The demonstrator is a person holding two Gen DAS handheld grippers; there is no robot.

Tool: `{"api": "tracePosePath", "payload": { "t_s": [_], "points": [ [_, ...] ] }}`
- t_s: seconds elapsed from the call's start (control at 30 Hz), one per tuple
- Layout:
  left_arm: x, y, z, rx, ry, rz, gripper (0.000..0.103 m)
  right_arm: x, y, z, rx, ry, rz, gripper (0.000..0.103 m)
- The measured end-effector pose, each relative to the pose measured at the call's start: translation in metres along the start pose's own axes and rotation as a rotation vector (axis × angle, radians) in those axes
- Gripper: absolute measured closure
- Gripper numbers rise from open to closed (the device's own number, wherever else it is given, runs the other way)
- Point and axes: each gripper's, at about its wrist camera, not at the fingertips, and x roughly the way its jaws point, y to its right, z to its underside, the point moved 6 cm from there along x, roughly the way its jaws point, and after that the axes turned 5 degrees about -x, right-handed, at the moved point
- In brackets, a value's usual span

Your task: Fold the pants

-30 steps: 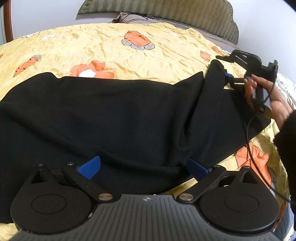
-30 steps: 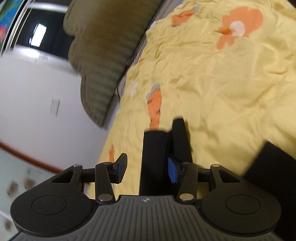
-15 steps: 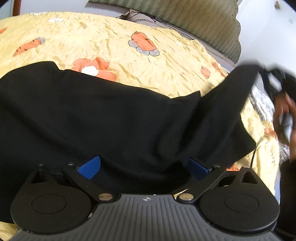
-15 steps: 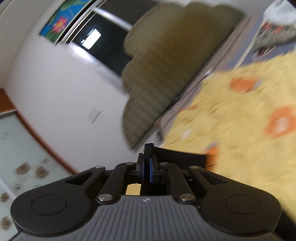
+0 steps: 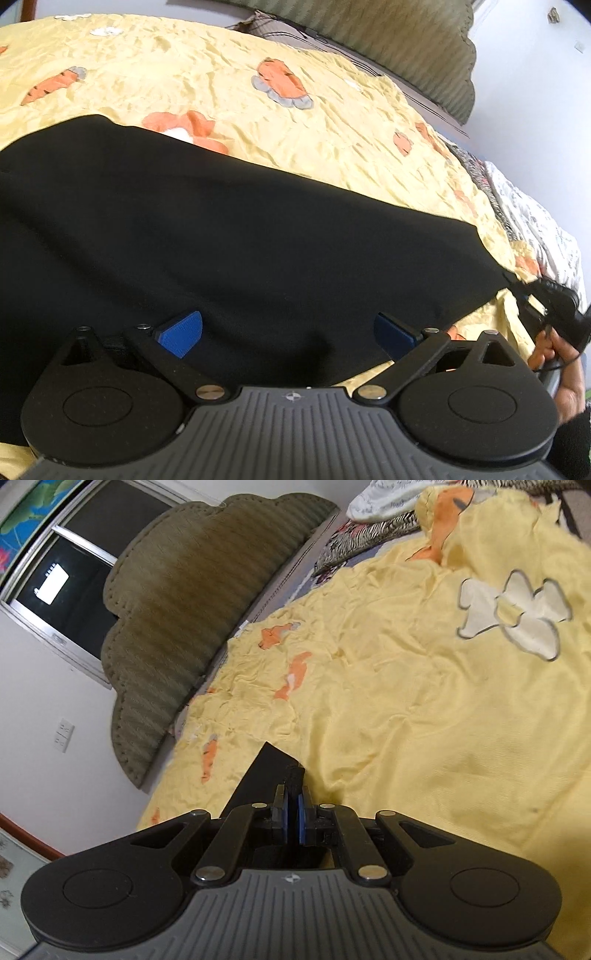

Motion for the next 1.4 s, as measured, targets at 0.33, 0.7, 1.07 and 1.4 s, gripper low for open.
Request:
{"api": "tracePosePath", "payload": {
  "t_s": [0.33,0.7,1.07,1.4],
  "points": [
    [-0.074,-0.045,-0.019,-0.028,0.170,-0.091,0.005,-0.035,-0.076,0.018,-0.428,0.163,0.138,0.086],
    [-0.215,-0.219,-0.013,-0.422,0.421,-0.492,0.005,-0.043,-0.347,0.356,-1.582,-0.125,-0.696,0.073],
    [-0.211,-0.274,0.029,-0.645,0.286,-0.234,0.005,-0.066,-0.397,0.539,-1.934,-0.176,-0.995,0.066],
    [-0.182,-0.303,0.031,-0.866,0.280,0.021,0.003,-0.050,-0.392,0.583,-2.182,0.087,-0.833,0.041]
  ]
}}
